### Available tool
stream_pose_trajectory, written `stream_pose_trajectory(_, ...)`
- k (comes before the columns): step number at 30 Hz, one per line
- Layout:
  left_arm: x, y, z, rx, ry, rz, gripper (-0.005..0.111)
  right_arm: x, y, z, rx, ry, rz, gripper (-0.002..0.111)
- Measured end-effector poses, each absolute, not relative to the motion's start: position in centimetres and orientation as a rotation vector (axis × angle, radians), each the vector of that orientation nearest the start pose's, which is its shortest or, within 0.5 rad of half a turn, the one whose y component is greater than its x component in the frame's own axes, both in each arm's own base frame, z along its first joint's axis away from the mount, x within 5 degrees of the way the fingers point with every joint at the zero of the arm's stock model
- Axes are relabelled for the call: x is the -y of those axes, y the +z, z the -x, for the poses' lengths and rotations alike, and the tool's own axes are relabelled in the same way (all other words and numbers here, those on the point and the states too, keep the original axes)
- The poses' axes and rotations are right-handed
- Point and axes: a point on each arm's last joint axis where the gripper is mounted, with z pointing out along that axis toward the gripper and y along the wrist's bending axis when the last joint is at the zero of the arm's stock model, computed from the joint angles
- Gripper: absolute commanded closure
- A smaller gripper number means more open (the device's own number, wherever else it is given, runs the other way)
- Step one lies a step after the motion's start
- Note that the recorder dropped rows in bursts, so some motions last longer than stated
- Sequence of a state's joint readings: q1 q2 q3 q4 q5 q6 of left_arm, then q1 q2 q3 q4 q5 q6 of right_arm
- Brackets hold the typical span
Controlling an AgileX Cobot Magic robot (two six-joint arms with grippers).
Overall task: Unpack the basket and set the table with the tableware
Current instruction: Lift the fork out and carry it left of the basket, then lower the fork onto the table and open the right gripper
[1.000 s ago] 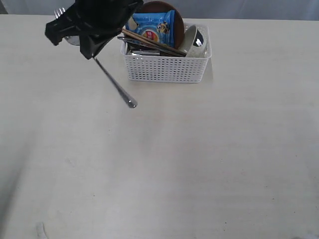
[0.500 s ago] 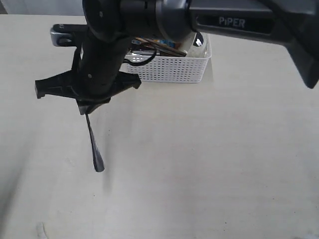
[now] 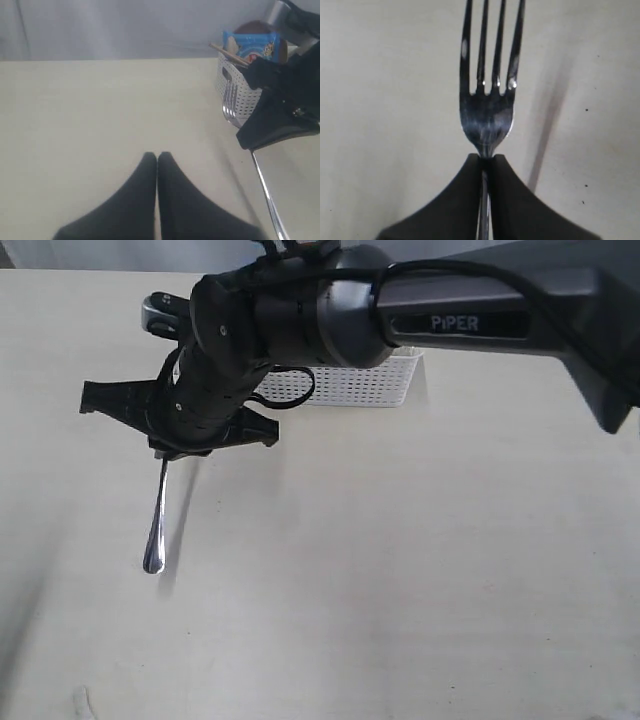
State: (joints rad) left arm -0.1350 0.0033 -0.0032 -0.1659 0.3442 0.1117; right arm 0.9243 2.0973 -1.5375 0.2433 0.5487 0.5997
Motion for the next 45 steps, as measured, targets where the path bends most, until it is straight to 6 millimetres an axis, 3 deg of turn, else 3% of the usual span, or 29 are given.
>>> stream_pose_trajectory(6, 1.2, 18.3, -5.2, -1.823, -0.178, -0.122, 0.107, -37.3, 14.6, -26.8, -2.84, 0.65, 0.189, 0.109)
stream_pose_trajectory(10, 1.2, 18.3, -5.2, -1.823, -0.178, -0.122, 0.107, -37.1, 13.6, -27.0, -2.85, 0.603, 0.17, 0.109)
stream_pose_trajectory(22, 1.2, 18.3, -5.2, -1.823, -0.178, -0.122, 0.107, -36.9, 13.1, -27.7, -2.806, 0.586, 0.177, 0.109)
stream_pose_trajectory(30, 1.2, 18.3, -5.2, -1.823, -0.178, -0.122, 0.107, -37.1, 11.4, -28.0, -2.816, 0.579, 0.147, 0.109)
stream_pose_trajectory(45, 1.2, 18.3, -5.2, -1.823, -0.178, -0.122, 0.107, -37.3, 11.3, -28.2, -2.788, 0.609, 0.116, 0.108)
